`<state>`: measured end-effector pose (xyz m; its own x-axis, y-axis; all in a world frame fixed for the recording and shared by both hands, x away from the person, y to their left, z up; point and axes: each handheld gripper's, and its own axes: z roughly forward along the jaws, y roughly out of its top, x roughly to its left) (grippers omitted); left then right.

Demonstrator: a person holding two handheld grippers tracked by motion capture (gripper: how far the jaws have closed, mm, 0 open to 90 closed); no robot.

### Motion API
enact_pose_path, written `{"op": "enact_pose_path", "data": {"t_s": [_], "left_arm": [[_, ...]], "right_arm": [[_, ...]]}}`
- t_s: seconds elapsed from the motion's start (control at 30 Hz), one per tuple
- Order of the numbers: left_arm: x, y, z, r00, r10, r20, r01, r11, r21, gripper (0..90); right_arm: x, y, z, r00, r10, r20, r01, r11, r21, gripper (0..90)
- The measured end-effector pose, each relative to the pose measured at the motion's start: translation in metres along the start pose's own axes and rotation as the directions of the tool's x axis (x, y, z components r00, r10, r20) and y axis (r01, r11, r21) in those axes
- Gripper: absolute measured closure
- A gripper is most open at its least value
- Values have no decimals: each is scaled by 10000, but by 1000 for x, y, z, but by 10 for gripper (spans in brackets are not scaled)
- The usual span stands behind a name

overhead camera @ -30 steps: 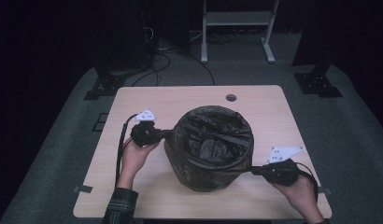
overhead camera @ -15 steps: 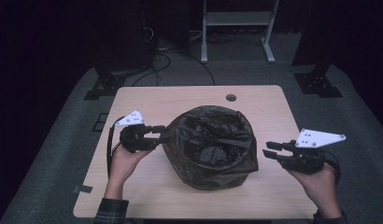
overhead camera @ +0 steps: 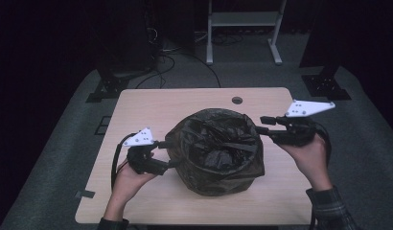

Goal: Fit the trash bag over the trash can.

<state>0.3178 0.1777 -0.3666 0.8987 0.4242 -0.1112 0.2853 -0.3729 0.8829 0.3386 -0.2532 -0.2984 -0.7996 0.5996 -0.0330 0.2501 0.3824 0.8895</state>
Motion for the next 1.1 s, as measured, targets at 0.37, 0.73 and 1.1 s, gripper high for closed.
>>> {"op": "enact_pose_path", "data": {"t_s": [0.37,0.73,1.1], "left_arm": [[-3,0,17,9970,415,660,-426,9990,144,286],[-4,-2,25,9889,1042,1058,-1130,9904,800,900],[1,-17,35,9887,877,1217,-1059,9827,1518,900]], "right_arm": [[-18,13,38,9984,493,-292,-479,9978,468,529],[-31,10,48,9951,938,-311,-921,9944,521,797],[-41,9,45,9932,974,643,-987,9950,164,894]]}}
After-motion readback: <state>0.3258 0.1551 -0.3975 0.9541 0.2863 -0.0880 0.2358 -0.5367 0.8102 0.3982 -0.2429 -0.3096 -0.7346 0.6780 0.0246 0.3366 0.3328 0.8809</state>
